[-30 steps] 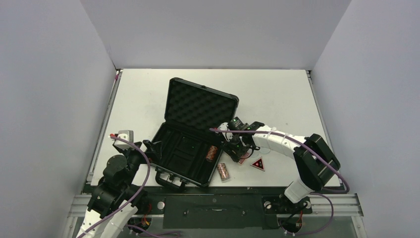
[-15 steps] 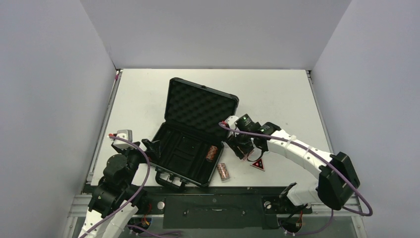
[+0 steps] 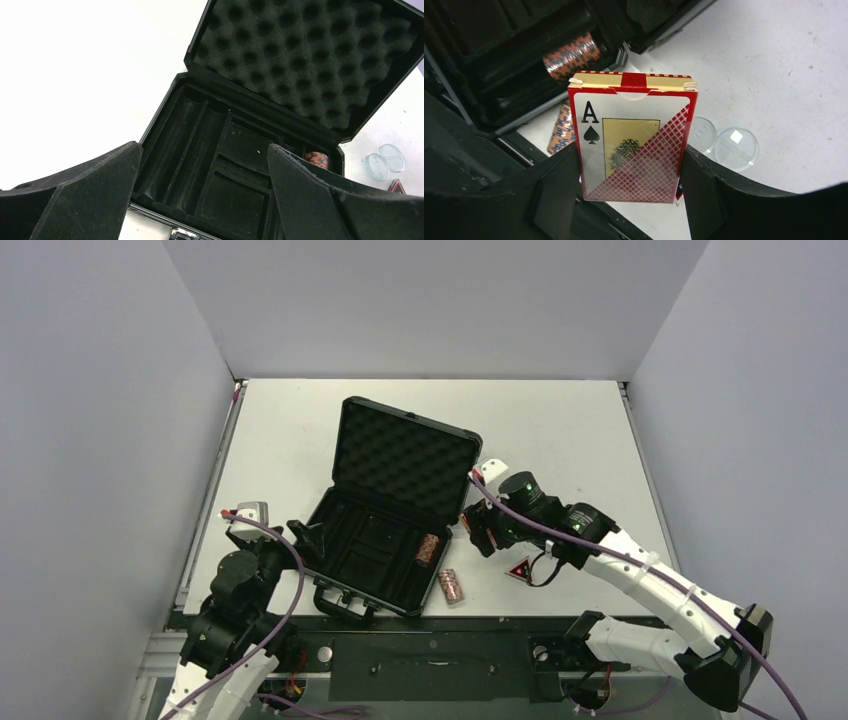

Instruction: Pack up texas hold em set

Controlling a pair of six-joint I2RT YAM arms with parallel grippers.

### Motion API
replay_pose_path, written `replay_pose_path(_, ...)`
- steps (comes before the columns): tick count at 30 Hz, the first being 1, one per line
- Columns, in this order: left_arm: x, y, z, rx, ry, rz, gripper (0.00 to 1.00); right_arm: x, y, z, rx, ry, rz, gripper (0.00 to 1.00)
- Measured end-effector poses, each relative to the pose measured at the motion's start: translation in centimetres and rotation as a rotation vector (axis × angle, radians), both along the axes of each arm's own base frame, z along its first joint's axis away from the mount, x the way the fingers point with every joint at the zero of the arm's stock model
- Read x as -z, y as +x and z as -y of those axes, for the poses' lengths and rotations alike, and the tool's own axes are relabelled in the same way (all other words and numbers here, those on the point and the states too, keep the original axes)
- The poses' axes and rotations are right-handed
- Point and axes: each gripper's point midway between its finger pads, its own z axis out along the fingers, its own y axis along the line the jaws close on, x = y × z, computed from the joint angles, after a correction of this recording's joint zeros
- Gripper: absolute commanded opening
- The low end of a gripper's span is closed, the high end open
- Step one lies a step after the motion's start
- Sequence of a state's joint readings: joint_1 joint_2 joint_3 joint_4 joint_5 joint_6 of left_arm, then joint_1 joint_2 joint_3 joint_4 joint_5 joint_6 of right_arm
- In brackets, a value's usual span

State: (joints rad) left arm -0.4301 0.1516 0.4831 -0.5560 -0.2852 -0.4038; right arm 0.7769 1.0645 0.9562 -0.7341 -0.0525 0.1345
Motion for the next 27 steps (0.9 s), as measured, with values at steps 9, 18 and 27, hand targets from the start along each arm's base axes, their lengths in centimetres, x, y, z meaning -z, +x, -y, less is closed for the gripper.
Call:
replay_pose_path(9,-0.1,0.0,-0.2,-0.007,-0.002,0.009,0.96,-6.6,0.5,-1.6,0.026,0.214,0.135,0.0)
replay_pose_path(18,-0.5,0.0,-0.2,-0.006,-0.005,0.031,0.96,-11.3,1.3,-4.5,-0.053,0.272,0.192,0.0)
replay_pose_path(27,-1.1,-0.2,-0.3,-0.005,-0.006,0.067,0.96,-13.1,2.3,-7.9,-0.195,0.208,0.229,0.0)
